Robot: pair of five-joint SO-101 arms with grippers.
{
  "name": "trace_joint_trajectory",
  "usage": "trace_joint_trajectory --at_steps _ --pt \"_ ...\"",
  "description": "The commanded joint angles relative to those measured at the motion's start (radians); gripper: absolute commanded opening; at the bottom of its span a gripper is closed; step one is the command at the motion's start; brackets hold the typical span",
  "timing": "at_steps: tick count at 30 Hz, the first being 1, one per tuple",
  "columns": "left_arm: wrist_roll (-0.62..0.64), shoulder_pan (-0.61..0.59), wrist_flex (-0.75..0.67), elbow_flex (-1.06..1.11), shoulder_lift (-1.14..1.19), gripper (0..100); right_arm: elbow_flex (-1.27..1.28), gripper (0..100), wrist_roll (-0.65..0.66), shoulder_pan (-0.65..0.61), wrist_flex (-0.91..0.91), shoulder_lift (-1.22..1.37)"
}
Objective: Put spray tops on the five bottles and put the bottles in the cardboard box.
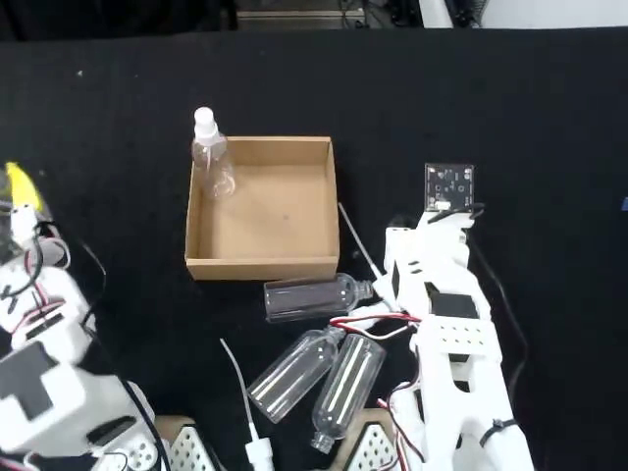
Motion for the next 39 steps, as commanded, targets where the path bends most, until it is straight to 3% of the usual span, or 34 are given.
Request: trace_joint_trajectory --at_steps 1,7,13,19,29,36,39 --pt "-0.005 -0.048 -0.23 -0.013 0.147 3 -0.005 1.5 0.003 0.003 -0.026 -0.008" --pt "-0.005 -0.096 -0.39 -0.025 0.341 3 -0.005 1.5 0.003 0.003 -0.026 -0.008" --pt "-0.084 -0.15 -0.344 -0.114 0.463 3 -0.005 1.5 0.003 0.003 -0.025 -0.008" --pt "-0.087 -0.159 -0.445 -0.133 0.552 3 -0.005 1.5 0.003 0.003 -0.029 -0.008" --pt "-0.087 -0.165 -0.451 -0.133 0.601 3 -0.005 1.5 0.003 0.003 -0.025 -0.008" --pt "-0.081 -0.166 -0.451 -0.133 0.601 25 -0.005 1.5 0.003 0.003 -0.026 -0.008" --pt "-0.081 -0.166 -0.451 -0.133 0.601 27 -0.005 1.5 0.003 0.003 -0.026 -0.008"
